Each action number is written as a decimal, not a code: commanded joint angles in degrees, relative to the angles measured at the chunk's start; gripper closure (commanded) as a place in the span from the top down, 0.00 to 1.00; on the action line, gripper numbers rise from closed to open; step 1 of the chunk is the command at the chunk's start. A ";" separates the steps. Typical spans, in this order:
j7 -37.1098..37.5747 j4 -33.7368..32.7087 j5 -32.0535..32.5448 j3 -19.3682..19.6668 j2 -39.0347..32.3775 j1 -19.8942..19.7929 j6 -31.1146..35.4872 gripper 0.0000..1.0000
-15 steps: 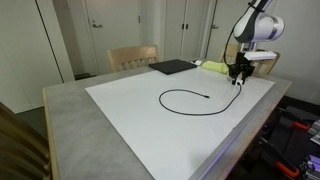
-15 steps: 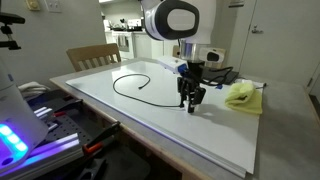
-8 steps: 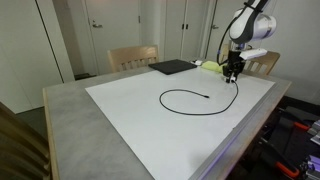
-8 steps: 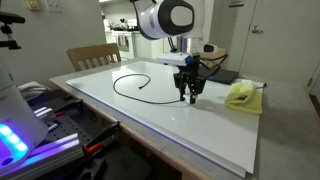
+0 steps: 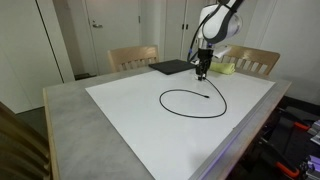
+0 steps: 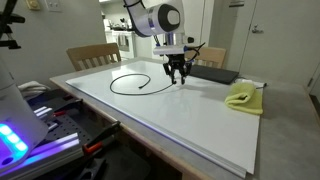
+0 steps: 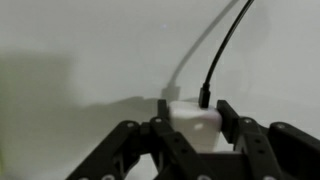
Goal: Put the cable in a circle
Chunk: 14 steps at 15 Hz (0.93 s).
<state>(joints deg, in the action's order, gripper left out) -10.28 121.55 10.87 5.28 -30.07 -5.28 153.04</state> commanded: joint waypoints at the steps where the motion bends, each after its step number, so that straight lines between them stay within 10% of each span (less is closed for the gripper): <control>1: -0.87 -7.28 2.67 -0.05 -4.42 2.53 -5.89 0.27; 2: -0.97 -3.31 0.92 -1.12 -2.00 1.23 -2.67 0.52; 6: -0.68 -6.28 1.58 -0.81 -4.01 2.21 -4.77 0.52; 7: -0.68 -6.31 1.63 -0.68 -4.01 2.18 -4.81 0.27; 14: -13.05 -8.48 3.36 -7.02 -6.12 2.25 -5.62 0.27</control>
<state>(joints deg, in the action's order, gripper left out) -17.94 115.08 13.01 0.97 -34.40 -2.63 148.42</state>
